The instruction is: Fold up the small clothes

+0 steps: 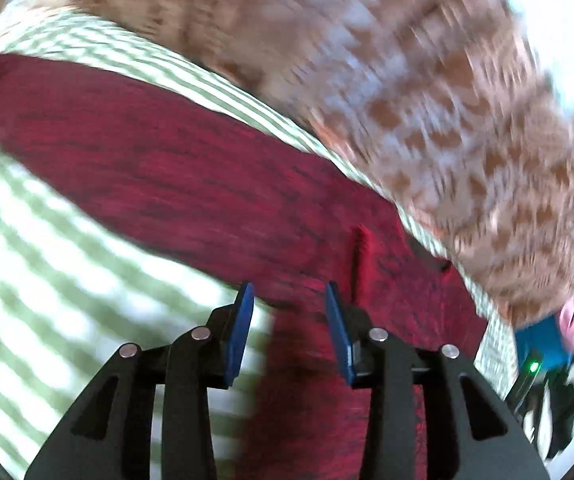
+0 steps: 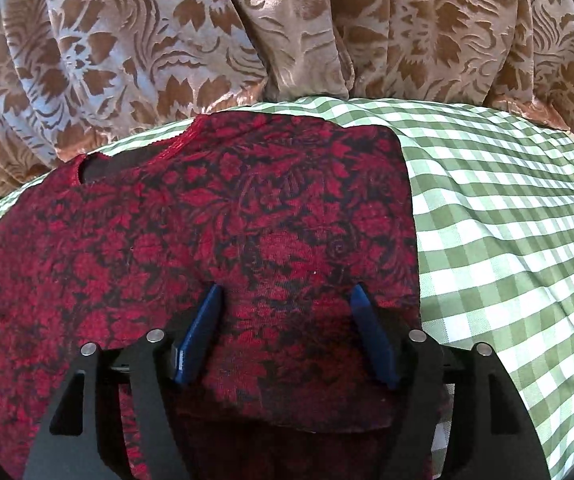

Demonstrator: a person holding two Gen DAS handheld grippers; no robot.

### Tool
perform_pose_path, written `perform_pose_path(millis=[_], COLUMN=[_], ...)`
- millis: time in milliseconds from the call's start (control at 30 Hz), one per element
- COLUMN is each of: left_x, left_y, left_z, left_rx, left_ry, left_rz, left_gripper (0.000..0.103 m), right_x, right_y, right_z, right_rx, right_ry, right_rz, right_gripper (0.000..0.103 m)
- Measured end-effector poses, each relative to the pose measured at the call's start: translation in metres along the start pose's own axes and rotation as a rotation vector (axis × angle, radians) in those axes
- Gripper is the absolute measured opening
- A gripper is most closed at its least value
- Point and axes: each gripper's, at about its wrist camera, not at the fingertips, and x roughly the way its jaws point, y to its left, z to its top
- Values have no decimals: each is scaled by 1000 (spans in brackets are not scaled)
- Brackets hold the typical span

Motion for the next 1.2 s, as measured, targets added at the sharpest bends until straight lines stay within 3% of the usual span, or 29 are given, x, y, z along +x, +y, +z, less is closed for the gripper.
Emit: perform_pose_path(millis=[233, 400, 467, 600, 733, 800, 1000, 1067, 1200], left_x=[-68, -84, -81, -67, -47, -39, -46, -54, -69], left_y=[135, 203, 215, 231, 231, 228, 196, 182, 128], left_z=[34, 60, 68, 83, 97, 102, 109, 109, 107], left_rx=[-274, -451, -498, -562, -558, -531, -386, -349, -179], left_ry=[-162, -195, -211, -204, -202, -182, -197, -216, -249], left_rz=[181, 168, 169, 173, 209, 222, 275, 258, 205], left_gripper=[47, 51, 57, 56, 50, 20, 13, 13, 11], right_x=[-1, -2, -1, -1, 0, 0, 0, 0, 0], right_y=[3, 7, 8, 8, 9, 9, 9, 9, 9], right_z=[-1, 0, 0, 0, 0, 0, 0, 0, 0], right_rx=[-13, -30, -37, -46, -54, -57, -59, -59, -58], right_ry=[-3, -5, -5, -5, -3, -3, -4, -4, -4], right_rz=[-16, -44, -57, -63, -69, -73, -73, -72, -72], right_gripper=[68, 70, 71, 71, 72, 72, 72, 72, 72])
